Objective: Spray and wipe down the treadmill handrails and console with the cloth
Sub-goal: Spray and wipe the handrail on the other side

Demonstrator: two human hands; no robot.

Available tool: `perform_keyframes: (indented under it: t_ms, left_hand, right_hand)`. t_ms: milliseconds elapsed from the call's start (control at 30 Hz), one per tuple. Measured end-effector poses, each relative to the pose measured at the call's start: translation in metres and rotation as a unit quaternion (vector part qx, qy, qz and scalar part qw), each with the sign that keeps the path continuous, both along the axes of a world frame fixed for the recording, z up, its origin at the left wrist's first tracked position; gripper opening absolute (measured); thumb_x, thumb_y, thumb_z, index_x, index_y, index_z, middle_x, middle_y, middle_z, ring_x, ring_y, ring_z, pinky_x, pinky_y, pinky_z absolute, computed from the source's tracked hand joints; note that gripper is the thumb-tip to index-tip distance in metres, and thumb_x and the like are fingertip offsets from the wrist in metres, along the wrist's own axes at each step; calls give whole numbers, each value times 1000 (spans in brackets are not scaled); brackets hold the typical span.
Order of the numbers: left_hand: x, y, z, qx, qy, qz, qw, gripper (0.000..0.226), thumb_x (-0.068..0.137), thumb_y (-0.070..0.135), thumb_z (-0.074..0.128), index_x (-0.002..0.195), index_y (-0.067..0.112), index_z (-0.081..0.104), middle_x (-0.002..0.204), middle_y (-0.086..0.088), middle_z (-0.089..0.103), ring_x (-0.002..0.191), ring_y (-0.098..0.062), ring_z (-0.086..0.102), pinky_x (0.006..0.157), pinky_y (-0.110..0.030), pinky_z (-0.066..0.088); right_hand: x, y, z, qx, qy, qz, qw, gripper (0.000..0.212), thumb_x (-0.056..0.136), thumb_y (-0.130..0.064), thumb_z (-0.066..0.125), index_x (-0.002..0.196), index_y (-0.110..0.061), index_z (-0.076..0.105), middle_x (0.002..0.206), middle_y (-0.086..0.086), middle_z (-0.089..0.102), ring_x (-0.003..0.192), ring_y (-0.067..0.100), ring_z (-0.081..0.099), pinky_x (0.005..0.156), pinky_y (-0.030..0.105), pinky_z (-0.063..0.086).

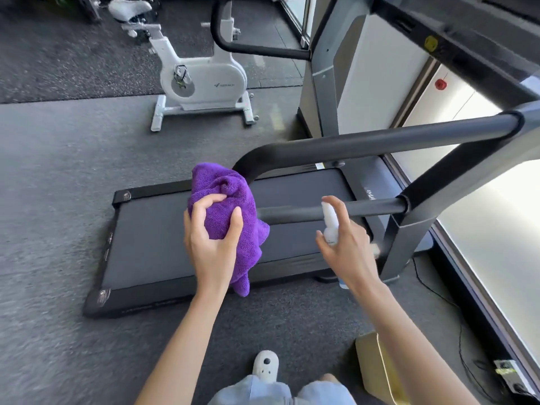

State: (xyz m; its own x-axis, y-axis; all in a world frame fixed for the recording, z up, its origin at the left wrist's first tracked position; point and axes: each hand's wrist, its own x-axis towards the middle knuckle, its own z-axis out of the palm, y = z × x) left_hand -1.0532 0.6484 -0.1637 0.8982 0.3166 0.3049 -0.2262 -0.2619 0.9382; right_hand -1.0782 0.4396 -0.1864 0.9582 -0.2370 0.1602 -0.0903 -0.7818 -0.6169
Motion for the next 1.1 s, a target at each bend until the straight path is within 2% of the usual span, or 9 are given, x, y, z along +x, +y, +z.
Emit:
perform_keyframes:
  t_ms: [67, 167, 300, 500, 633, 767, 900, 1100]
  left_hand:
    - [-4, -8, -2, -22, 11, 22, 999, 24, 85, 30, 66, 108, 28, 59, 115, 10, 61, 110, -7, 55, 99, -28, 42]
    - [-13, -19, -4, -29, 9, 58, 998, 25, 85, 33, 65, 109, 29, 58, 113, 20, 60, 111, -7, 56, 100, -31, 43]
    - [-33, -35, -12, -29, 14, 124, 992, 26, 83, 37, 63, 108, 29, 58, 113, 20, 61, 112, -8, 56, 102, -35, 43]
    - [-60, -58, -29, -52, 46, 186, 980, 25, 85, 28, 65, 109, 25, 60, 113, 24, 61, 113, -4, 56, 104, -38, 42]
    - [-65, -60, -32, -49, 52, 175, 982, 23, 86, 25, 66, 107, 32, 59, 114, 22, 62, 114, -5, 56, 104, -38, 42]
    - [-62, -55, -27, -42, 56, 164, 984, 23, 84, 32, 65, 102, 42, 57, 112, 25, 61, 112, -2, 56, 101, -31, 42]
    - [-56, -47, -29, -38, 51, 149, 987, 23, 83, 33, 65, 102, 42, 57, 113, 22, 61, 113, -4, 56, 101, -31, 42]
    - [-53, -48, -32, -38, 51, 132, 989, 22, 81, 41, 64, 100, 45, 57, 112, 22, 61, 111, -5, 57, 100, -32, 43]
  right_hand:
    - [11, -4, -1, -1, 12, 34, 999, 58, 93, -14, 63, 145, -30, 42, 72, -14, 43, 74, 27, 50, 65, 35, 34]
    - [26, -12, -6, -15, 28, 82, 996, 57, 94, -12, 60, 145, -29, 40, 75, -5, 47, 74, 32, 50, 64, 35, 34]
    - [38, -22, -16, -33, 39, 142, 989, 60, 92, -8, 57, 146, -29, 38, 85, 2, 55, 76, 36, 52, 64, 34, 35]
    - [46, -35, -23, -44, 39, 182, 981, 62, 90, -6, 56, 145, -28, 39, 91, 6, 59, 75, 37, 51, 63, 36, 37]
    - [51, -37, -24, -36, 38, 170, 984, 59, 90, -7, 56, 143, -28, 39, 87, 4, 55, 74, 38, 49, 63, 36, 37]
    - [51, -32, -24, 11, 46, 149, 988, 54, 88, -5, 54, 136, -26, 41, 69, 2, 47, 72, 39, 50, 61, 38, 38]
    - [48, -28, -24, 31, 28, 122, 992, 52, 87, -5, 55, 126, -33, 37, 65, -5, 46, 71, 37, 51, 61, 38, 40]
    - [43, -42, -19, 7, 19, 137, 990, 60, 87, -5, 56, 141, -28, 41, 68, -9, 42, 68, 31, 48, 60, 36, 35]
